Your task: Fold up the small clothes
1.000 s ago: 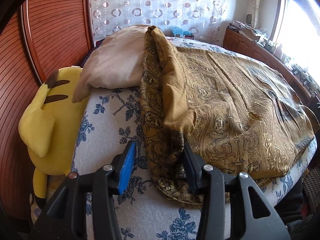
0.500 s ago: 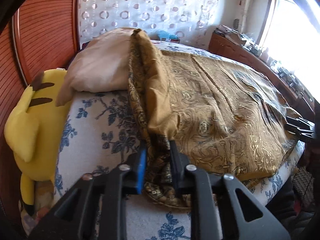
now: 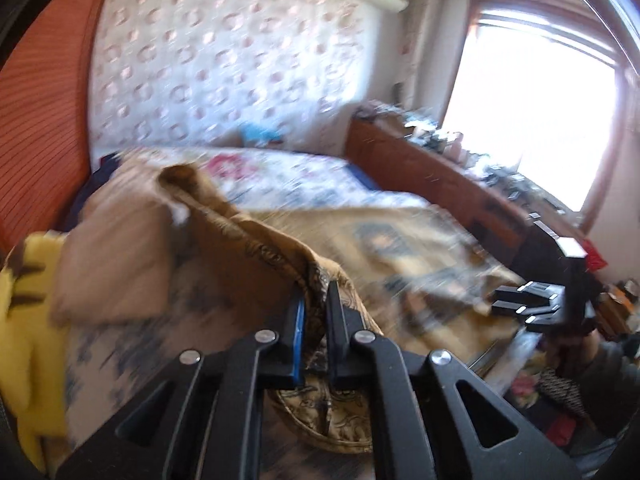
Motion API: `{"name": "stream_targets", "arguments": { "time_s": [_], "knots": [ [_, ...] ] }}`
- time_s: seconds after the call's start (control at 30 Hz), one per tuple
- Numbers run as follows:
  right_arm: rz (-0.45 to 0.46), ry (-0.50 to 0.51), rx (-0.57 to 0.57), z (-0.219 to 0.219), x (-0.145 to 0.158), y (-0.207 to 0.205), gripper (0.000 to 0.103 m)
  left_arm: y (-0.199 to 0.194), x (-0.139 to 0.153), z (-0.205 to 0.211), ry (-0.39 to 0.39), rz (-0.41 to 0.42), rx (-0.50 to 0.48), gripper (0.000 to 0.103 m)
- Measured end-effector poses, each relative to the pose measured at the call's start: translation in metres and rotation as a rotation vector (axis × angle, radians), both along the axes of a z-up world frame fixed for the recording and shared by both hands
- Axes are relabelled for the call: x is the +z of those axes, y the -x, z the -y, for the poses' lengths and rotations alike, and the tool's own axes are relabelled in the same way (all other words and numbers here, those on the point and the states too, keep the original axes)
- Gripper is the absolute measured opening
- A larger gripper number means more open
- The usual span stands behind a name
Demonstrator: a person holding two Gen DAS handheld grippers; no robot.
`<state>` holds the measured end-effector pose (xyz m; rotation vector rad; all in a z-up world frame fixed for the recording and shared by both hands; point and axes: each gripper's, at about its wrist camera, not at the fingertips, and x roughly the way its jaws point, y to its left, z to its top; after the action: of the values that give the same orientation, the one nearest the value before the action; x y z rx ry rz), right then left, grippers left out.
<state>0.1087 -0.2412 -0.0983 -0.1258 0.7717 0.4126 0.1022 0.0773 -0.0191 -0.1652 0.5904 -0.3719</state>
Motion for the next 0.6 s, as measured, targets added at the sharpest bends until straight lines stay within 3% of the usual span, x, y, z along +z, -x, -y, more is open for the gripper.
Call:
{"name": "stream_targets", "arguments": {
  "time_s": [0.2,0.6],
  "knots": [
    [0.013,-0.033,-0.048,0.028,0.01,0.013,0.053,-0.029,0.031,0.06,0.024,0.048,-0.124,0.005],
    [0.056,-0.085,-0.118,0.079,0.027,0.038,0.053,-0.076,0.089,0.223,0.01,0.101,-0.368,0.005]
  ]
}}
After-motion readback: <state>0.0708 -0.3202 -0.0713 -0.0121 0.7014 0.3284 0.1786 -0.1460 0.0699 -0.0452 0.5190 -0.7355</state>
